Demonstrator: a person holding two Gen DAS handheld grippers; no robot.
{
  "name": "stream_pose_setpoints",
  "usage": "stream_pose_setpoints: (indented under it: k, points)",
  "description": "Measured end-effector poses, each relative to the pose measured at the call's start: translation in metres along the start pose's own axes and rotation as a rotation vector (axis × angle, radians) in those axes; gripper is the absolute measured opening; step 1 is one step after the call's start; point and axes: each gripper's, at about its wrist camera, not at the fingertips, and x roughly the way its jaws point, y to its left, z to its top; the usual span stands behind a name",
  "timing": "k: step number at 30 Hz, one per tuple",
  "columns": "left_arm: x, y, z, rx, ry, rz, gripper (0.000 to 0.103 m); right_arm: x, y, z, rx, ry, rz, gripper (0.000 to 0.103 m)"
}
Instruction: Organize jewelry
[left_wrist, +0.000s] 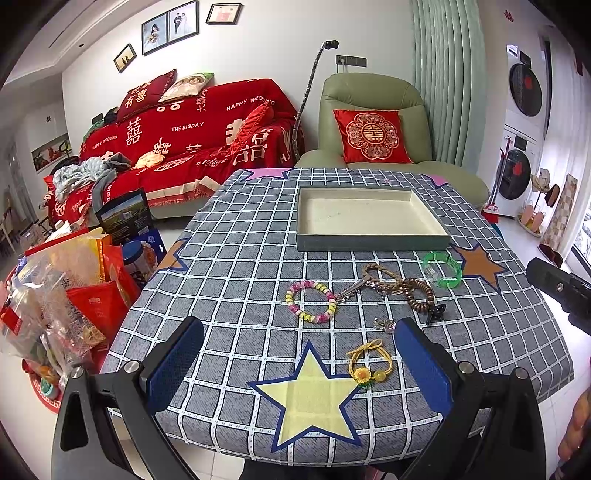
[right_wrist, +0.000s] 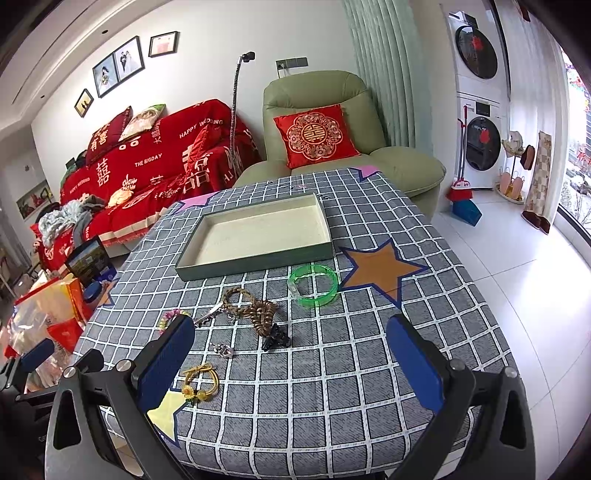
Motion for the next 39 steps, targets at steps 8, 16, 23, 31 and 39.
stream_pose_setpoints:
  k: [8, 16, 23, 31, 39]
  points:
    - [0.000, 0.000, 0.000, -0.001, 0.002, 0.000, 0.103, 0.001, -0.001, 0.001, 0.002, 0.001, 0.001, 0.103]
    - [0.003, 0.000, 0.002, 0.002, 0.012, -0.002, 0.103, 0.001, -0.001, 0.001, 0.005, 0.005, 0.002, 0.103]
    - [0.016, 0.007, 0.002, -0.024, 0.041, -0.001, 0.103, 0.000, 0.002, 0.000, 0.000, -0.002, -0.014, 0.103]
    - [0.072, 0.028, 0.003, -0.043, 0.156, -0.012, 0.103, 0.013, 0.005, -0.002, 0.013, 0.056, 0.030, 0.103]
    - [0.132, 0.036, 0.011, -0.059, 0.237, -0.050, 0.103, 0.068, -0.017, 0.016, -0.036, 0.190, -0.023, 0.103]
